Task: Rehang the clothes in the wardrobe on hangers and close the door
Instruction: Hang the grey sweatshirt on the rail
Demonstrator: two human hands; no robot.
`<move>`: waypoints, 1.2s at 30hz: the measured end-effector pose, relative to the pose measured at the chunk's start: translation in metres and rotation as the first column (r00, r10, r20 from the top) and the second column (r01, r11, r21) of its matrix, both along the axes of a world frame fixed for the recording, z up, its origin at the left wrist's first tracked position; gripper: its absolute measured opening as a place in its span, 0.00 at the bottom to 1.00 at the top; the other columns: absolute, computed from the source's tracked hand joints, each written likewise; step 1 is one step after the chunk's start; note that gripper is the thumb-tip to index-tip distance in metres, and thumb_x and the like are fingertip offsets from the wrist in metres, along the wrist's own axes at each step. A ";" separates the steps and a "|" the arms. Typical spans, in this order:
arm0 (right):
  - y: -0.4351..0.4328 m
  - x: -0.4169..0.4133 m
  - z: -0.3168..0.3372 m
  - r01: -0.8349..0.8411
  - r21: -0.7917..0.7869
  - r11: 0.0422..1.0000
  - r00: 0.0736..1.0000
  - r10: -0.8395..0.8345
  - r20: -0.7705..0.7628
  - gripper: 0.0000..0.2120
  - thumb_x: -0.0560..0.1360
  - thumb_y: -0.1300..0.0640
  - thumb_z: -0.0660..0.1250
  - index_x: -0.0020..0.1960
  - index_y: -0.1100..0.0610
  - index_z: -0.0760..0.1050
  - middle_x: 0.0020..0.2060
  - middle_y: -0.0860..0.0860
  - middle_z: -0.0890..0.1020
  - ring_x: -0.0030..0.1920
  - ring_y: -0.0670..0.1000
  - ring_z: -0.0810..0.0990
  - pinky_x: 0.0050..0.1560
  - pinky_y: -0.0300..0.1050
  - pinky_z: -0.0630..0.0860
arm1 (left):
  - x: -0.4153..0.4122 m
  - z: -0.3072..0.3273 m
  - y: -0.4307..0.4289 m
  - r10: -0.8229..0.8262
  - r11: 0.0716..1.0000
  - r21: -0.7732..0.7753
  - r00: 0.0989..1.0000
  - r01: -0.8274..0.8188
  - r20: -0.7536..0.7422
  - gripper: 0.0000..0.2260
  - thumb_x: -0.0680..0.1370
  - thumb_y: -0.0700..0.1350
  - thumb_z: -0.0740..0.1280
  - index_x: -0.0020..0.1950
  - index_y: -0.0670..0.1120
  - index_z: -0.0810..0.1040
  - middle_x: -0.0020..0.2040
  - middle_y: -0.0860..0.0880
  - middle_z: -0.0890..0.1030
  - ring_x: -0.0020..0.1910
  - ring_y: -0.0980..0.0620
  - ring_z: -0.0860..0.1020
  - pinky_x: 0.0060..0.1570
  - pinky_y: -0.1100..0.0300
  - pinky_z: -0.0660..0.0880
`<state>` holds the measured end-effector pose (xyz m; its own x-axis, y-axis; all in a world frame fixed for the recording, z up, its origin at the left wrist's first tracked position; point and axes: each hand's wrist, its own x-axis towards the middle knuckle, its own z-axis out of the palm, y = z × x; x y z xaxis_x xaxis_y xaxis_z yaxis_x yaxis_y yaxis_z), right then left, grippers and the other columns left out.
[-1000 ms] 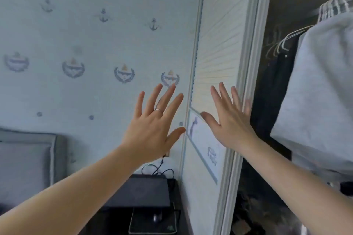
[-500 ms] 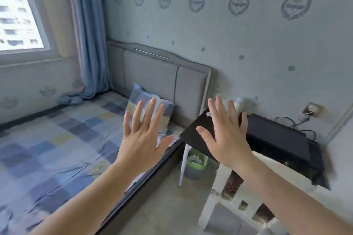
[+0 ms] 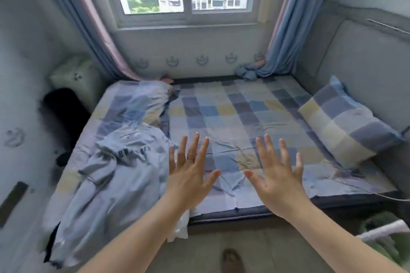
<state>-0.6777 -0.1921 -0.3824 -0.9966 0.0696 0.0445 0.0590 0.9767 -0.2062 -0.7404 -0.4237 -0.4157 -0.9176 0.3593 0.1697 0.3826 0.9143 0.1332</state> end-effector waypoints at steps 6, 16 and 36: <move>-0.017 -0.105 -0.026 -0.162 -0.042 0.986 0.979 0.165 0.119 0.37 0.71 0.27 0.32 0.75 0.38 0.27 0.76 0.39 0.31 0.76 0.49 0.28 0.71 0.60 0.27 | -0.042 -0.032 -0.039 0.275 0.961 -0.044 0.950 -0.272 0.146 0.36 0.79 0.69 0.45 0.79 0.57 0.32 0.78 0.56 0.28 0.76 0.50 0.26 0.74 0.42 0.31; -0.078 -0.215 -0.079 -0.379 -0.086 0.921 0.859 0.385 0.339 0.35 0.74 0.28 0.36 0.75 0.38 0.25 0.75 0.39 0.29 0.76 0.50 0.28 0.73 0.64 0.31 | -0.086 -0.077 -0.117 0.550 0.831 -0.120 0.773 -0.543 0.315 0.36 0.78 0.70 0.43 0.80 0.56 0.33 0.79 0.55 0.29 0.76 0.50 0.26 0.73 0.43 0.29; -0.334 -0.422 -0.185 -0.370 0.033 0.929 0.787 0.294 0.543 0.39 0.71 0.27 0.32 0.77 0.41 0.29 0.78 0.41 0.35 0.78 0.51 0.34 0.73 0.64 0.34 | -0.292 -0.207 -0.381 0.457 0.850 -0.056 0.682 -0.523 0.571 0.36 0.77 0.70 0.44 0.81 0.56 0.44 0.82 0.53 0.43 0.79 0.51 0.35 0.76 0.43 0.36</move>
<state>-1.0993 -0.5259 -0.5678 -0.8316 -0.2384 -0.5016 -0.2126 0.9710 -0.1090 -1.0319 -0.8045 -0.6224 -0.9003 -0.1585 -0.4053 -0.2858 0.9177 0.2760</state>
